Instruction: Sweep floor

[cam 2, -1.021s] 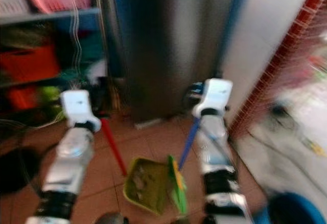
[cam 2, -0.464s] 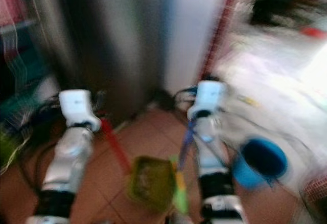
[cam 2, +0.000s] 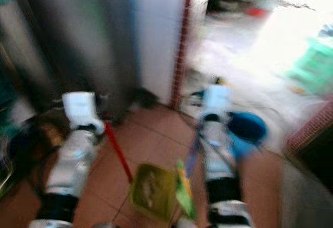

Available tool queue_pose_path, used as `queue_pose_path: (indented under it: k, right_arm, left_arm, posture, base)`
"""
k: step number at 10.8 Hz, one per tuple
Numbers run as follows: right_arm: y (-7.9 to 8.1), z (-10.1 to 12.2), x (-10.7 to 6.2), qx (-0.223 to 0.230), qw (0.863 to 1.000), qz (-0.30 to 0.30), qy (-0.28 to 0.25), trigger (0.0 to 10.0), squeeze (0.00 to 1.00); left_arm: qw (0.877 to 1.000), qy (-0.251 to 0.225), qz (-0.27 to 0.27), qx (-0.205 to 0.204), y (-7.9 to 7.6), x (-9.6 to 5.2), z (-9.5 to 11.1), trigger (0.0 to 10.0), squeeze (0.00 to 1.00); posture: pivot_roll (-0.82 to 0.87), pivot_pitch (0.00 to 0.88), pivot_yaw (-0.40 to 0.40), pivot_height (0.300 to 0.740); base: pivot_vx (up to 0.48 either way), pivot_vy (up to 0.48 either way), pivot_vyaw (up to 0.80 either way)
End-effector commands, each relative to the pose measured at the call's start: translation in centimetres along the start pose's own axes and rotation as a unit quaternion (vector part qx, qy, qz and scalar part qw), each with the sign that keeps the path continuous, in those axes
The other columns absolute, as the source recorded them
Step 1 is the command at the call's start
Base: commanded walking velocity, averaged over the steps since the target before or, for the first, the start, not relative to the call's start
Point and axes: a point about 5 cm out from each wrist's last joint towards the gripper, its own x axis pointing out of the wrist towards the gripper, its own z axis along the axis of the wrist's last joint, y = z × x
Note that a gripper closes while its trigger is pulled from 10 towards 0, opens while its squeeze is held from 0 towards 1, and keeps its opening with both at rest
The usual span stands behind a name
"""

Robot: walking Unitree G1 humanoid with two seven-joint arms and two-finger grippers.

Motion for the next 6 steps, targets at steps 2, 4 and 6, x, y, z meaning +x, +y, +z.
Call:
queue_pose_path:
  k: [2, 4, 6]
  right_arm:
    - [-0.6, 1.1, 0.5, 0.000, 1.000, -0.008, -0.018, 10.0, 0.00]
    - [-0.9, 1.0, 0.3, -0.003, 1.000, -0.009, -0.016, 10.0, 0.00]
    - [-1.9, 0.9, -0.1, -0.010, 1.000, -0.013, -0.018, 10.0, 0.00]
  left_arm:
    - [0.999, -0.030, -0.012, -0.005, -1.0, 0.2, 1.2, 10.0, 0.00]
    - [0.999, -0.032, -0.018, -0.003, -1.3, 0.1, 1.2, 10.0, 0.00]
    - [0.999, -0.042, -0.013, 0.014, -0.5, -0.1, 1.4, 10.0, 0.00]
  posture:
    - [-0.06, 0.000, -0.008, 0.740]
    - [-0.06, 0.000, -0.009, 0.740]
    - [-0.06, 0.000, -0.006, 0.740]
  base:
    - [0.000, 0.480, -0.80]
    - [0.000, 0.480, -0.80]
    - [0.000, 0.000, -0.74]
